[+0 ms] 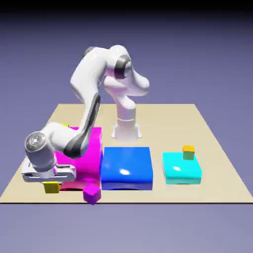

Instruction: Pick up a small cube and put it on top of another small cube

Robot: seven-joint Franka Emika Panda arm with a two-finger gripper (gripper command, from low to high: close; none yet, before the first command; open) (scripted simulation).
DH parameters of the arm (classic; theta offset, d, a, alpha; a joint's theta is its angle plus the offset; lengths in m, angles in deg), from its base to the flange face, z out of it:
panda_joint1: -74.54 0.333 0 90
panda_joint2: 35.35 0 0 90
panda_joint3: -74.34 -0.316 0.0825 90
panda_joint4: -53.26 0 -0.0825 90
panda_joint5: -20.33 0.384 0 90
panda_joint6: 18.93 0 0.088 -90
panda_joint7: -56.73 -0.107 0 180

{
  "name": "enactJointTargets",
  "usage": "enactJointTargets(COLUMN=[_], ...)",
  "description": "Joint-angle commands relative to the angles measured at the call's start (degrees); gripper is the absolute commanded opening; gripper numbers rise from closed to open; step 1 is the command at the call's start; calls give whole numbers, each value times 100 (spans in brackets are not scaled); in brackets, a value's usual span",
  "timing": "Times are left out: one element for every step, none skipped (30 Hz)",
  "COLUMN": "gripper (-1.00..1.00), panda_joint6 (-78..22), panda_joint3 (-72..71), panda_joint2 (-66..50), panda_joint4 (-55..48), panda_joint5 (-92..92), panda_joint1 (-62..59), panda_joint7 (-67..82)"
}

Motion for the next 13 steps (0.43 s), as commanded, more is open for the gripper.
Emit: enactJointTargets(gripper=[-100, -100, -100, -100, -100, -100, -100, -100, -100, 100, 100, 100, 100], panda_joint6=[-28, -58, -89, -107, -107, 141, 390, 639, 778, 779, 779, 530, 281], panda_joint3=[-127, -254, -381, -456, -457, -456, -455, -455, -454, -454, -454, -455, -456], panda_joint2=[208, 416, 623, 746, 746, 626, 505, 384, 317, 317, 317, 437, 558], panda_joint4=[181, 361, 542, 649, 649, 777, 904, 1032, 1103, 1103, 1103, 976, 848], panda_joint5=[-92, -167, -243, -288, -288, -289, -291, -293, -294, -294, -294, -292, -290], panda_joint1=[120, 240, 361, 432, 432, 415, 397, 380, 370, 370, 370, 387, 405], panda_joint7=[-147, -288, -428, -512, -512, -520, -527, -535, -540, -540, -540, -532, -524])
